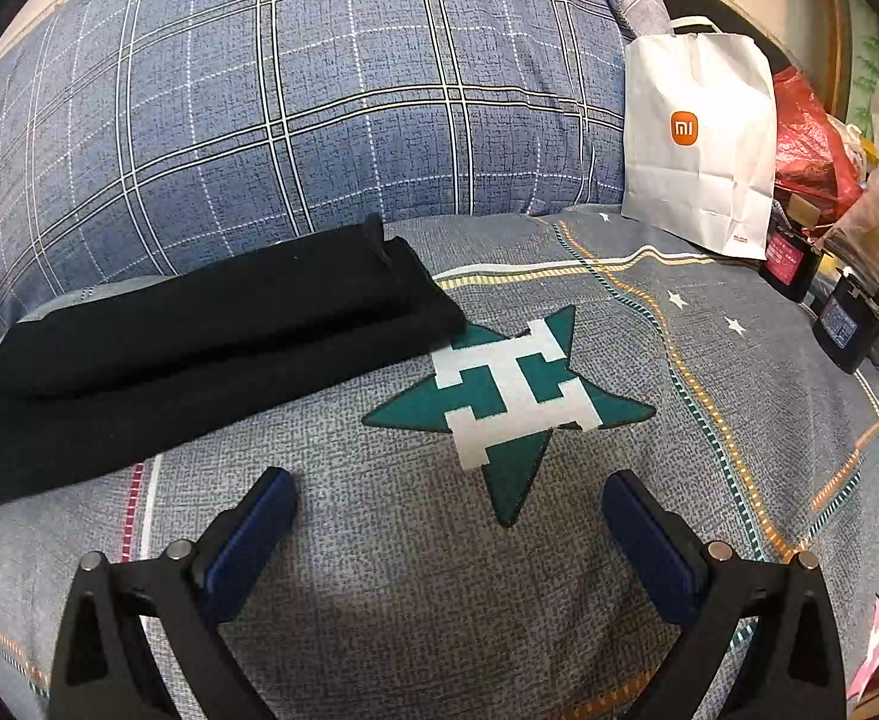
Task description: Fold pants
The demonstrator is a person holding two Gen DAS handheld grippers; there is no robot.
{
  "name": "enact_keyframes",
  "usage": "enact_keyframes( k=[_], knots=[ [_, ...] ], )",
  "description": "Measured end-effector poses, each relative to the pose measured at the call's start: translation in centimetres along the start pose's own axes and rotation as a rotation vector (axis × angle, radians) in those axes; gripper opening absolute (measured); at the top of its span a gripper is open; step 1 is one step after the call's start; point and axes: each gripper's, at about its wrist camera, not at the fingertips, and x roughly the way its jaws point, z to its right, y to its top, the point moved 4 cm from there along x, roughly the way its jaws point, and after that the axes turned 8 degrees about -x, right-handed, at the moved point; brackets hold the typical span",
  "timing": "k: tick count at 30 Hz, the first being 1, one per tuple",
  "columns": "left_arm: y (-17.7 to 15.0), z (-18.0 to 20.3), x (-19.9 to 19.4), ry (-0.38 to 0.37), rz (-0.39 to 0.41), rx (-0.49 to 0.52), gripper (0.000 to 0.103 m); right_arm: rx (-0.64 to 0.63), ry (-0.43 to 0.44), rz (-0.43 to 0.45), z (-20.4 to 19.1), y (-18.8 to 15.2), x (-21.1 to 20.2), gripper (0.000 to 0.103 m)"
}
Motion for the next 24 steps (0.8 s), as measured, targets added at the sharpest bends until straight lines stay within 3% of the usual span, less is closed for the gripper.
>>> enact_keyframes(
  k=[5,8,11,14,16,18,20,22,24],
  knots=[
    [-0.4,0.4,-0.2,0.064,0.017,-0.04,0.103,0.036,-0.061,-0.016,-0.4,0.0,0.1,0.103],
    [-0.3,0.2,-0.2,0.048,0.002,-0.055,0.103,0.1,-0.064,-0.059,-0.3,0.0,-0.1,0.103],
    [-0.6,0.5,-0.9,0.034,-0.112,-0.039,0.103,0.122,0.069,-0.102,-0.6,-0.7,-2.4,0.103],
    [-1.1,1.4,-2.7,-0.059,-0.182,-0.047,0.102,0.194,0.076,-0.048,0.5,-1.1,-6.9,0.103],
    [-0.9,2.6,-5.8,-0.044,-0.126,-0.047,0.101,0.277,0.156,-0.033,0.9,-1.0,-10.2,0.103],
    [-1.2,5.6,-11.2,-0.025,0.01,0.032,0.102,0.288,0.264,-0.029,0.0,-0.7,-12.4,0.103],
    [-2.9,8.3,-15.0,-0.049,0.076,0.044,0.102,0.267,0.312,0.005,-1.7,-1.0,-15.0,0.103],
    [-5.9,11.1,-16.8,-0.085,0.022,0.045,0.102,0.232,0.361,0.04,-3.6,-1.8,-17.1,0.103],
    [-9.2,13.2,-17.7,-0.015,-0.007,0.081,0.102,0.195,0.375,0.061,-5.3,-2.4,-18.2,0.103]
  ],
)
